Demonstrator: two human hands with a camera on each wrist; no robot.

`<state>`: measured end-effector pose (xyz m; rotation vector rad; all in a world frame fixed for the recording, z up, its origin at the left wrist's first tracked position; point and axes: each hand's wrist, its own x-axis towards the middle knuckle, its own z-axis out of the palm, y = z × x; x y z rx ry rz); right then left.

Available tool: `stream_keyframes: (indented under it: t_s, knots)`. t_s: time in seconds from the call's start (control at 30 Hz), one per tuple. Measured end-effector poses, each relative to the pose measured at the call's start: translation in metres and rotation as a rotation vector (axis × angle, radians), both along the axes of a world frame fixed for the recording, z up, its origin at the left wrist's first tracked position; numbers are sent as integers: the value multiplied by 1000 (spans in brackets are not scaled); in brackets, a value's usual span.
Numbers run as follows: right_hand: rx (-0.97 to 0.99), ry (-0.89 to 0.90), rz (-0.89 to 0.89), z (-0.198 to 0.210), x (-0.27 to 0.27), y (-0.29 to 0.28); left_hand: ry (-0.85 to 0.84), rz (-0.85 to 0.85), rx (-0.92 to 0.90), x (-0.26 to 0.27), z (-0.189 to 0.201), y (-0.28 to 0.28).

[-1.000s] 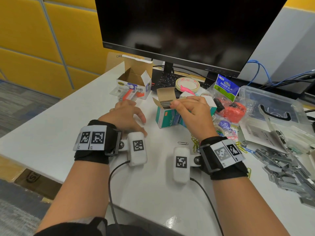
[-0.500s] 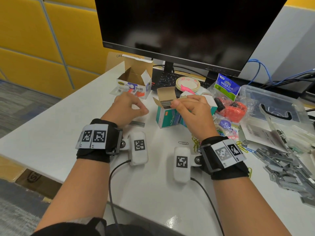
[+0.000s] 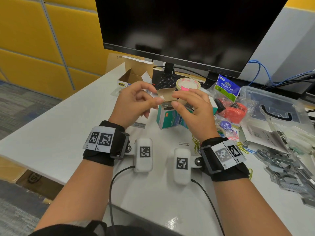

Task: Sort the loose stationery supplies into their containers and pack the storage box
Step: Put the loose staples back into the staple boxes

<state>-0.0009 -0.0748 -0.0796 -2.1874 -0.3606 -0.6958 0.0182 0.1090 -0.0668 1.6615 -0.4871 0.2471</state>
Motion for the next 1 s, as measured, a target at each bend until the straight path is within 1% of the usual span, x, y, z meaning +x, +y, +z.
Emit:
stream_keyframes:
  t_s: [0.13,0.23,0.3,0.33,0.43,0.5,0.57,0.63,0.67,0.7,0.8,0.9,0.97,1.0]
  knots:
    - [39,24,106,1,-5,5,40,-80,3,-2,-1,-3]
    - [92,88,144,2,-6,5,67,-125,16,-2,0,-4]
    - [121,122,152,3,-6,5,84,-123,57,-2,0,-2]
    - [132,118,145,3,-5,5,101,-92,100,0,-1,1]
    - [178,73,77,4,-3,1,184,108,324,13,-10,13]
    - [192,63,31,3,-1,-2,240,203,456,20,-15,20]
    - [183,38,-5,2,1,-5,313,212,612,24,-18,26]
    - [185,21,-12,1,2,-7,398,144,818,24,-18,30]
    - [186,15,-11,1,3,-7,427,125,892,22,-17,31]
    - [184,7,-10,1,3,-8,444,134,922,22,-17,31]
    - [177,1,-13,0,4,-8,462,225,900,24,-17,32]
    - [185,3,-10,0,4,-7,435,276,815,22,-16,32]
    - [194,5,-5,0,3,-8,330,295,717,22,-15,32]
    - [198,6,-3,0,3,-8,265,293,618,22,-15,31]
